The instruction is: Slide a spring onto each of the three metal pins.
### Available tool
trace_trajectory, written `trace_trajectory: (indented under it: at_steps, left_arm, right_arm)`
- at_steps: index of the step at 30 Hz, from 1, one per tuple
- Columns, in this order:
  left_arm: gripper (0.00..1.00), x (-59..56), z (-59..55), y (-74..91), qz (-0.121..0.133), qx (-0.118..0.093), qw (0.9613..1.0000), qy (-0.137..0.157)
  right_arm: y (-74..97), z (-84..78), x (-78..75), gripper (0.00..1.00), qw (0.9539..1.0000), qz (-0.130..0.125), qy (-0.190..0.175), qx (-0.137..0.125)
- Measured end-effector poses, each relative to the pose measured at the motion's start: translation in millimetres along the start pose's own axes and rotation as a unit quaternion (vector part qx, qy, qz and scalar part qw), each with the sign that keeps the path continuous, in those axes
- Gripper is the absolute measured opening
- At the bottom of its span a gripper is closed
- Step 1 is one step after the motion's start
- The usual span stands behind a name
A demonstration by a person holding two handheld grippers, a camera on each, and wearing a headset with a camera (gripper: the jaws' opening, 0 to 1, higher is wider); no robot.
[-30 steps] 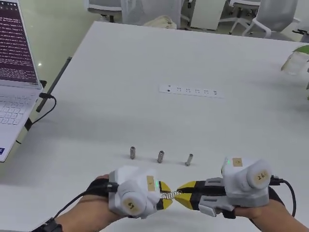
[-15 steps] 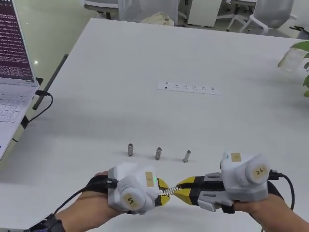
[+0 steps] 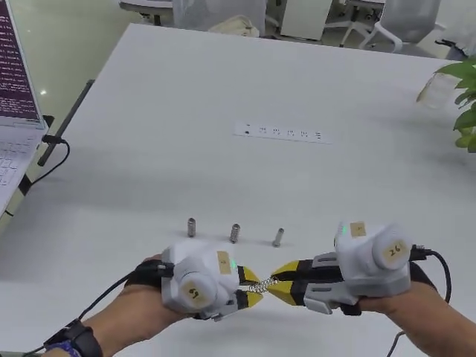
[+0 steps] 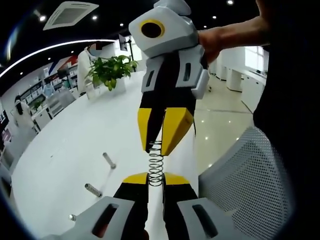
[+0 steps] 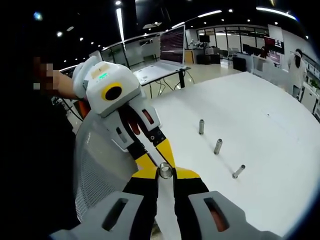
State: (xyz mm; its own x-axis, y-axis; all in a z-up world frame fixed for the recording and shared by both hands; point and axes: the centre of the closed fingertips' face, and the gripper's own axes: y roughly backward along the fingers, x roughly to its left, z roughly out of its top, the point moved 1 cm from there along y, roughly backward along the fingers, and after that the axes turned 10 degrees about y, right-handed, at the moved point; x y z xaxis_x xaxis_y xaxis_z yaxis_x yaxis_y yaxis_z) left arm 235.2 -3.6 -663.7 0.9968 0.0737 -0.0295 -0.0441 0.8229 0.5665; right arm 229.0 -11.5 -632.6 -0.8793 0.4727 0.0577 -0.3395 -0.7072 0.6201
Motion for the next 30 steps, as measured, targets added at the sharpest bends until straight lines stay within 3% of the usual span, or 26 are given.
trace_trajectory:
  at_steps: [8, 15, 20, 30]
  left_arm:
    - [0.02, -0.2, 9.4, -0.3, -0.005, -0.022, 0.9997, 0.01]
    - [0.02, -2.9, 19.8, 0.1, -0.014, -0.042, 0.9988, 0.018]
    - [0.02, -5.1, 25.7, 1.5, -0.021, -0.053, 0.9981, 0.023]
    - [0.02, -10.8, 32.2, 5.0, -0.037, -0.062, 0.9971, 0.021]
  right_arm:
    - [5.8, 4.3, -2.1, 0.09, 0.9988, 0.012, 0.039, 0.027]
    - [9.3, 8.8, 1.2, 0.11, 0.9946, 0.026, 0.084, 0.055]
    - [11.2, 7.1, 4.1, 0.12, 0.9855, 0.047, 0.135, 0.092]
    - [11.1, 7.4, 10.4, 0.11, 0.9672, 0.08, 0.203, 0.131]
